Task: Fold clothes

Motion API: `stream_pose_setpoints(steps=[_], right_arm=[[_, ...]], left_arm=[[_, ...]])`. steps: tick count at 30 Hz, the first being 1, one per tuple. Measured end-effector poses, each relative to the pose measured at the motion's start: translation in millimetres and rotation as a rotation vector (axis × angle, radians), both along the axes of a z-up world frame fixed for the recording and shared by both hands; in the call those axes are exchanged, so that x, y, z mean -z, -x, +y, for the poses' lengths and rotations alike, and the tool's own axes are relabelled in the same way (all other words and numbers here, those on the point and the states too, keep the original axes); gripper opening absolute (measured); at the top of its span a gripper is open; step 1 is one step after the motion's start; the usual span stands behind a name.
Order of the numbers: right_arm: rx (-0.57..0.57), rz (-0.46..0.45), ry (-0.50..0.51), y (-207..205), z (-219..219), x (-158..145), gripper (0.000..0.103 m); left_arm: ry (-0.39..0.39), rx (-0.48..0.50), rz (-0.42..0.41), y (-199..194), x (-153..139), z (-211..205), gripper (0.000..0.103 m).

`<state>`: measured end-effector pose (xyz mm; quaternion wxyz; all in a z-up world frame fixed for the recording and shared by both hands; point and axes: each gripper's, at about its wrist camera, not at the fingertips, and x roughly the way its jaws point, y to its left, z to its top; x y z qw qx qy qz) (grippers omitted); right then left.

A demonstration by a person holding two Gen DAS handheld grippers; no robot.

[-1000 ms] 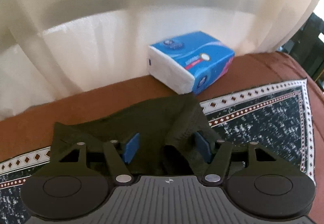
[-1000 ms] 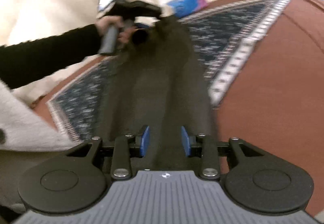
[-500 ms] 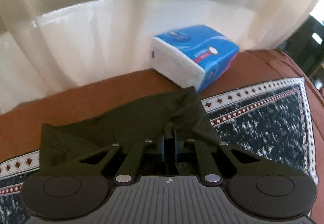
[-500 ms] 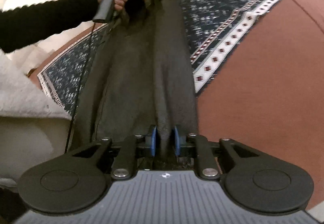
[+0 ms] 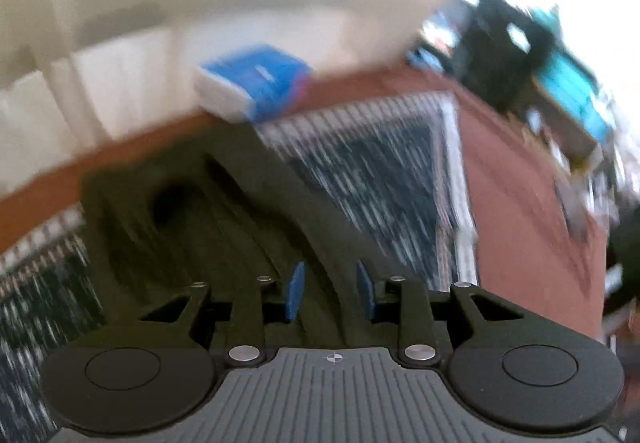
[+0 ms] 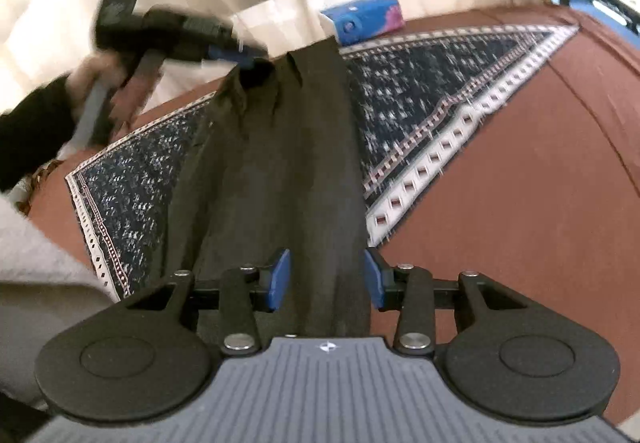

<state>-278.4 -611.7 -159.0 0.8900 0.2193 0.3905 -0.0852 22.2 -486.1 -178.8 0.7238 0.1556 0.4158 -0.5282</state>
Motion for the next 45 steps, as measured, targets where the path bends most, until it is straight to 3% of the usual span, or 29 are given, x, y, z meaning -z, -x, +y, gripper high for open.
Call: stream_pose_setpoints(steps=[2, 6, 9, 10, 12, 13, 16, 20, 21, 23, 25, 31, 36, 38, 42, 45], right_arm=[[-0.01, -0.002, 0.003, -10, 2, 3, 0.045], [-0.024, -0.005, 0.003, -14, 16, 2, 0.045], [-0.012, 0.011, -0.001, -9, 24, 4, 0.045], [-0.013, 0.018, -0.007, -7, 27, 5, 0.045], [-0.019, 0.029, -0.007, -2, 35, 6, 0.045], [-0.025, 0.036, -0.005, 0, 39, 7, 0.045], [-0.052, 0.078, -0.004, 1, 50, 16, 0.045], [-0.056, 0.11, -0.02, 7, 56, 24, 0.045], [-0.052, 0.103, -0.021, 9, 55, 21, 0.044], [-0.042, 0.088, -0.022, 13, 52, 14, 0.044], [-0.033, 0.074, -0.023, 17, 50, 8, 0.044], [-0.013, 0.025, -0.019, 36, 34, -14, 0.049], [-0.013, -0.022, -0.007, 60, 9, -32, 0.051], [-0.036, -0.017, -0.037, 64, -3, -24, 0.051], [-0.088, -0.017, -0.139, 64, -22, 2, 0.051], [-0.109, -0.01, -0.217, 58, -35, 27, 0.051]], left_arm=[[-0.041, 0.042, -0.052, 22, 12, 5, 0.046], [-0.044, 0.055, -0.012, 23, 23, 6, 0.06], [-0.081, 0.082, 0.005, 22, 36, -2, 0.059], [-0.09, 0.096, 0.018, 22, 41, -2, 0.053], [-0.114, 0.108, 0.042, 22, 51, 1, 0.015], [-0.114, 0.097, 0.058, 21, 53, 6, 0.007], [-0.1, 0.057, 0.097, 17, 50, 27, 0.005], [-0.105, 0.052, 0.082, 16, 58, 42, 0.006], [-0.099, 0.044, 0.09, 15, 60, 43, 0.009], [-0.057, 0.01, 0.11, 12, 49, 49, 0.033], [-0.008, -0.03, 0.116, 11, 34, 61, 0.044], [0.151, -0.231, 0.123, 15, -23, 140, 0.052], [0.145, -0.412, 0.112, 46, -51, 214, 0.062], [0.105, -0.448, 0.143, 65, -46, 228, 0.064], [0.043, -0.485, 0.291, 112, 4, 224, 0.065], [0.006, -0.553, 0.334, 137, 40, 215, 0.065]])
